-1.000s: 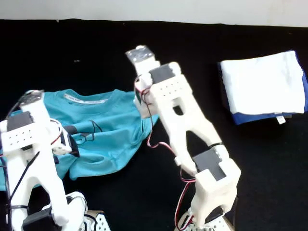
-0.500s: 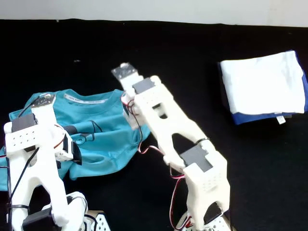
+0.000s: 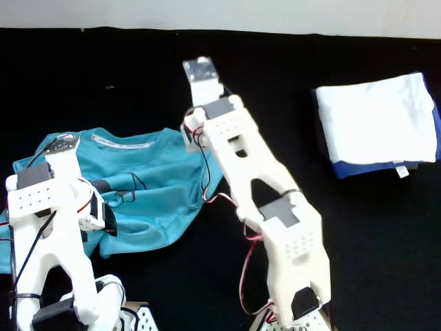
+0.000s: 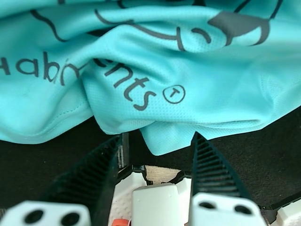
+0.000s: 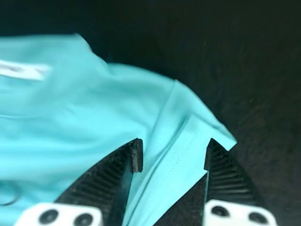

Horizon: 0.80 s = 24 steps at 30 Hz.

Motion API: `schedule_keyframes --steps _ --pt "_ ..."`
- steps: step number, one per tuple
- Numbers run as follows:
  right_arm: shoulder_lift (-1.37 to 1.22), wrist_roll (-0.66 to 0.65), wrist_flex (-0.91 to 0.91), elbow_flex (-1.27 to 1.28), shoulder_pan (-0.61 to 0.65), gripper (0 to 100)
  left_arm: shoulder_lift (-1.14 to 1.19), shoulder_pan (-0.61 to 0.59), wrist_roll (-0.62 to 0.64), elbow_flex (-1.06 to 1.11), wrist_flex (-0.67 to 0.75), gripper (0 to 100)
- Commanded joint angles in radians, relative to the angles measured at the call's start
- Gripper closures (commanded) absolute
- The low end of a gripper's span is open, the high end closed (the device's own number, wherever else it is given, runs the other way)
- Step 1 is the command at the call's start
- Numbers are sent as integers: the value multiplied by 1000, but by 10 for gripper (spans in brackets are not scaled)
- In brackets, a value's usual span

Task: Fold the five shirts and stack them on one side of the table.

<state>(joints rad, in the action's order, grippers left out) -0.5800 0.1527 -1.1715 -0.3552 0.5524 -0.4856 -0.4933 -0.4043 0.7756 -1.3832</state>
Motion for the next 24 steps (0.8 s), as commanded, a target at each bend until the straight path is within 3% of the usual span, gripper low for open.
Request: schedule_keyframes --steps 1,16,24 --pt "-19 9 -44 -18 -30 783 -7 7 -6 -12 8 786" --pt "-16 9 -289 -50 -206 783 -10 8 -6 -13 9 786" --pt "-24 9 -433 -306 -157 783 -10 7 -6 -18 8 786"
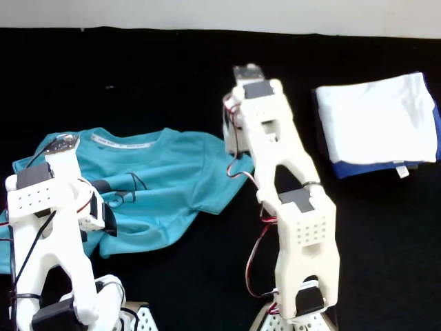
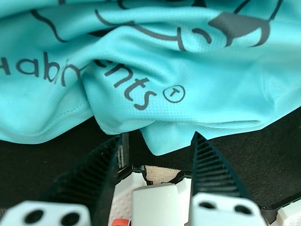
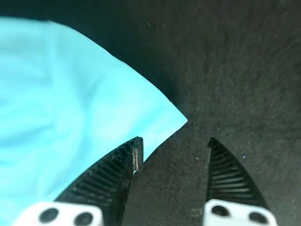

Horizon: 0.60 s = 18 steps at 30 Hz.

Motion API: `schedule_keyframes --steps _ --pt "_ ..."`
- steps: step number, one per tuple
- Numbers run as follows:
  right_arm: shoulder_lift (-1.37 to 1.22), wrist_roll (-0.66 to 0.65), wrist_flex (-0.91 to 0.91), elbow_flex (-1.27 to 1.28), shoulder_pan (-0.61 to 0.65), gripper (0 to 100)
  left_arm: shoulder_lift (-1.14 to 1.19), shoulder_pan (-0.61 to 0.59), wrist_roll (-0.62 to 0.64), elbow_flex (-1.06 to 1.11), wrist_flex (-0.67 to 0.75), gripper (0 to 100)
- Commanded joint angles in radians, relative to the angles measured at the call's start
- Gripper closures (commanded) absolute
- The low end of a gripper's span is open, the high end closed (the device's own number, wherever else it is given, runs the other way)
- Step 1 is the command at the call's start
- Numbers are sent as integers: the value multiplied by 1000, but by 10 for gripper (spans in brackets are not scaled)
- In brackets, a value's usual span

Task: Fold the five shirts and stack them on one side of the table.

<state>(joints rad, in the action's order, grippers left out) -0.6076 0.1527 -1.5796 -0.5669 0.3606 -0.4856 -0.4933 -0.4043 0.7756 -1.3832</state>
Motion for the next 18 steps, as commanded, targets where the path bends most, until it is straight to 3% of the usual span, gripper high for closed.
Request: schedule_keyframes --steps 1,15,18 --pt "2 9 -22 -105 50 783 -10 5 -6 -19 8 786" --pt "-214 9 19 -117 68 783 -10 4 -6 -19 8 786" --pt "-214 9 18 -117 68 833 -10 4 -6 -19 8 786"
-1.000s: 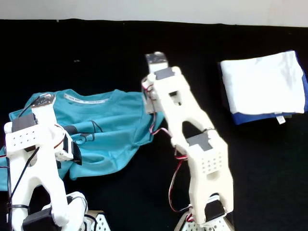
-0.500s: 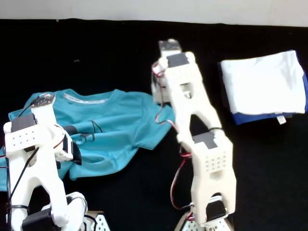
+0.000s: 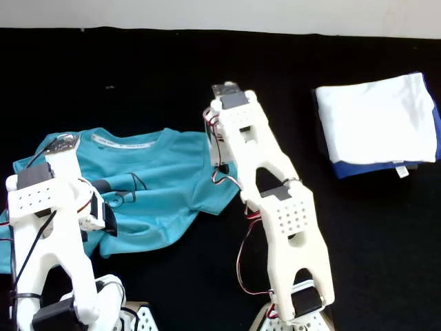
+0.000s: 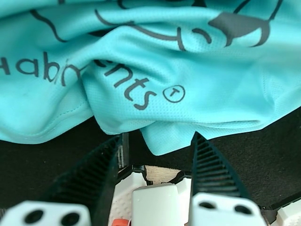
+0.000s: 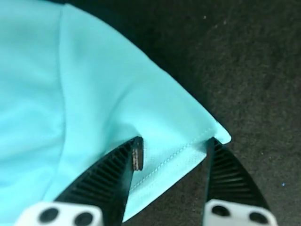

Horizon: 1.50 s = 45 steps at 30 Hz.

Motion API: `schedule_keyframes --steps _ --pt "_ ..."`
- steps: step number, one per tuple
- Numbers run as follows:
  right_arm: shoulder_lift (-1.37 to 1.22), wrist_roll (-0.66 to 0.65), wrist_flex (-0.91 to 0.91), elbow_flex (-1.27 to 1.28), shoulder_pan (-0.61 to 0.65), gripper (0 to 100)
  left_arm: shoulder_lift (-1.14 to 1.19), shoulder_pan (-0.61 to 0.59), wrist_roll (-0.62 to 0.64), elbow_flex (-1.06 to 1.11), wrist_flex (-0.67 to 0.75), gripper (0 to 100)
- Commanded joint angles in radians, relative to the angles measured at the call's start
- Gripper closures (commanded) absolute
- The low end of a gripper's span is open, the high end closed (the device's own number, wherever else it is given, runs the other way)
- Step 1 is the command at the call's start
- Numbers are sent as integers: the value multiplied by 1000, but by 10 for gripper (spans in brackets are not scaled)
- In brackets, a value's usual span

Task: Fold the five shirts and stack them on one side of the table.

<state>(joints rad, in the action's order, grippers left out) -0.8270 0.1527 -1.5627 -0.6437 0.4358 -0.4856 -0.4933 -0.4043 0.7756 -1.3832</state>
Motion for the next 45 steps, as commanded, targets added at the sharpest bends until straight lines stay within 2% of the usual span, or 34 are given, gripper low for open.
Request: schedule_keyframes --steps 1,4,10,16,22,26,30,34,37,41,45 --pt "7 9 1 -41 -7 875 -10 4 -6 -19 8 786" --pt "7 9 1 -41 -7 998 -10 2 -6 -19 8 786" --pt "44 9 -15 -41 -12 993 -10 2 -6 -19 5 786" --pt "272 -61 -44 -41 -38 993 -12 -1 -6 -65 -2 786" --pt "529 -115 -28 -38 -177 993 -12 -33 -6 -334 -183 784" --pt "570 -112 7 -33 -239 993 -2 54 -6 -357 -221 784" --pt "570 -114 8 -31 -237 993 -2 269 -8 -246 -210 783" --pt "570 -115 8 -31 -237 993 -2 470 -6 -97 -92 783" --pt "570 -112 -1 -30 -239 993 -2 530 -6 24 25 783" --pt "570 -112 -27 -30 -240 993 -2 522 -6 148 181 783" --pt "576 -110 -58 -30 -237 993 -1 395 -8 206 338 783"
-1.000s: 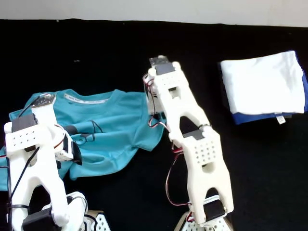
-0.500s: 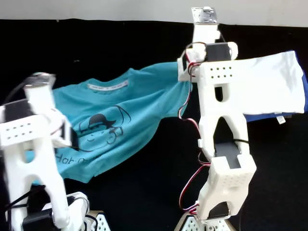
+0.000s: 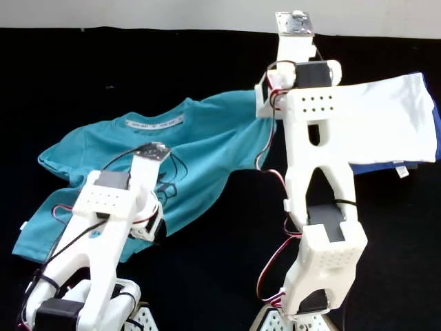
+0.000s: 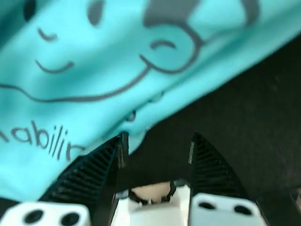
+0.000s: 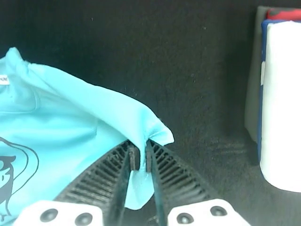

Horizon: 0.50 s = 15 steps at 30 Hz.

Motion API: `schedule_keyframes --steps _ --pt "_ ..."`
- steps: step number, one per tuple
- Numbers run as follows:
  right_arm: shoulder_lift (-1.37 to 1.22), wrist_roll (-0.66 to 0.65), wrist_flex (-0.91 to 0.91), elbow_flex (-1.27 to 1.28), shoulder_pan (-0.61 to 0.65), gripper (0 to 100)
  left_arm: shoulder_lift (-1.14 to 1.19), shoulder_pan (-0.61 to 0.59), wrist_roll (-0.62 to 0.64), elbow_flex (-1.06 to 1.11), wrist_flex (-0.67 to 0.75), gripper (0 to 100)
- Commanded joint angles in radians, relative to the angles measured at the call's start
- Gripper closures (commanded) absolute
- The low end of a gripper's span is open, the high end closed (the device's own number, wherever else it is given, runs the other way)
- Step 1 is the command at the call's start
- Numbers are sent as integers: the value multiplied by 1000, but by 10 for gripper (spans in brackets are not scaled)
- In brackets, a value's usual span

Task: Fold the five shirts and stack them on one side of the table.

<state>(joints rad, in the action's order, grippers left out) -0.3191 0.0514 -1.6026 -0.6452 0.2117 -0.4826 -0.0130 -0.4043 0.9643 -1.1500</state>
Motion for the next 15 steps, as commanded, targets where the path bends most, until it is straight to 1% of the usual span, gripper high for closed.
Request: schedule_keyframes --steps 1,3,5,7,9,12,15 --pt "68 -9 -27 -33 -13 993 -2 -130 -14 19 138 783" --pt "70 -9 -39 -36 -12 993 5 -214 -78 16 196 783" --pt "70 18 -53 -38 -12 993 41 -291 -137 -2 244 783" --pt "71 54 -53 -39 -12 993 105 -361 -160 -56 262 783" --pt "71 72 -53 -39 -12 993 183 -418 -157 -154 255 783" --pt "71 95 -45 -39 -12 993 286 -478 -155 -337 153 785" --pt "71 95 -36 -56 -12 993 375 -509 -94 -532 48 785"
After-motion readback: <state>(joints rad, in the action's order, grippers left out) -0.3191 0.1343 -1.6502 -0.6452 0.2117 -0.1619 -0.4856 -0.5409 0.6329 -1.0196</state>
